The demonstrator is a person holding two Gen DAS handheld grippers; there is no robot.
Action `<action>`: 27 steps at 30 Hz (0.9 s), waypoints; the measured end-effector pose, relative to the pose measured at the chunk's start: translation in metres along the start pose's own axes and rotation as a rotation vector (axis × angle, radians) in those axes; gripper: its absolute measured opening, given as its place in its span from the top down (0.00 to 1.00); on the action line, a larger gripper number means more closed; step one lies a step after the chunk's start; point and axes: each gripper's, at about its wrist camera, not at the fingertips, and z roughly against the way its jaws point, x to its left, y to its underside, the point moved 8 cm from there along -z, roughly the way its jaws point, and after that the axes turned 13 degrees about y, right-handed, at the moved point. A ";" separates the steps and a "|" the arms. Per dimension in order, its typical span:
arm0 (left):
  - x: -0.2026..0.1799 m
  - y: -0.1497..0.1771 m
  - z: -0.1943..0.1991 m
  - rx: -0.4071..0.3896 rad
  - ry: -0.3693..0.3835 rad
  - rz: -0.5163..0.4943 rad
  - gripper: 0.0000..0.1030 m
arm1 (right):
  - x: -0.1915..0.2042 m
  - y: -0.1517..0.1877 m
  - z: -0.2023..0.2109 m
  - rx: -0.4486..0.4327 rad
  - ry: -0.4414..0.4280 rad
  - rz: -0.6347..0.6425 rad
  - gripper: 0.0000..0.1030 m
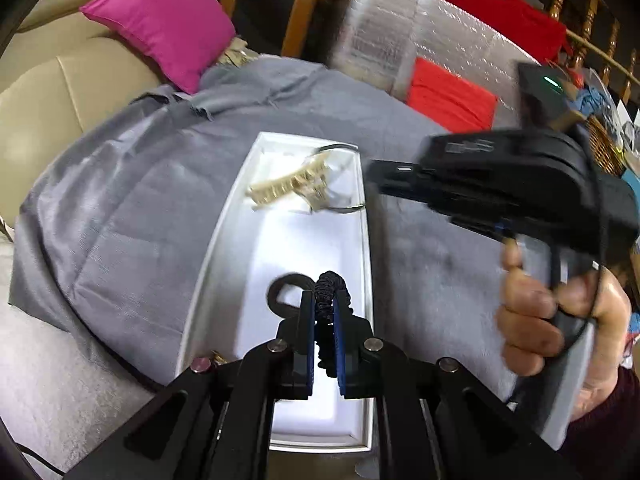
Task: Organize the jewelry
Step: 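Open the right tool to drop the bangle in the box while the left tool lowers the bracelet in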
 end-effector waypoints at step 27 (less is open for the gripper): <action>0.012 0.025 -0.024 0.121 -0.046 0.042 0.92 | 0.021 0.012 -0.079 0.150 0.115 0.156 0.91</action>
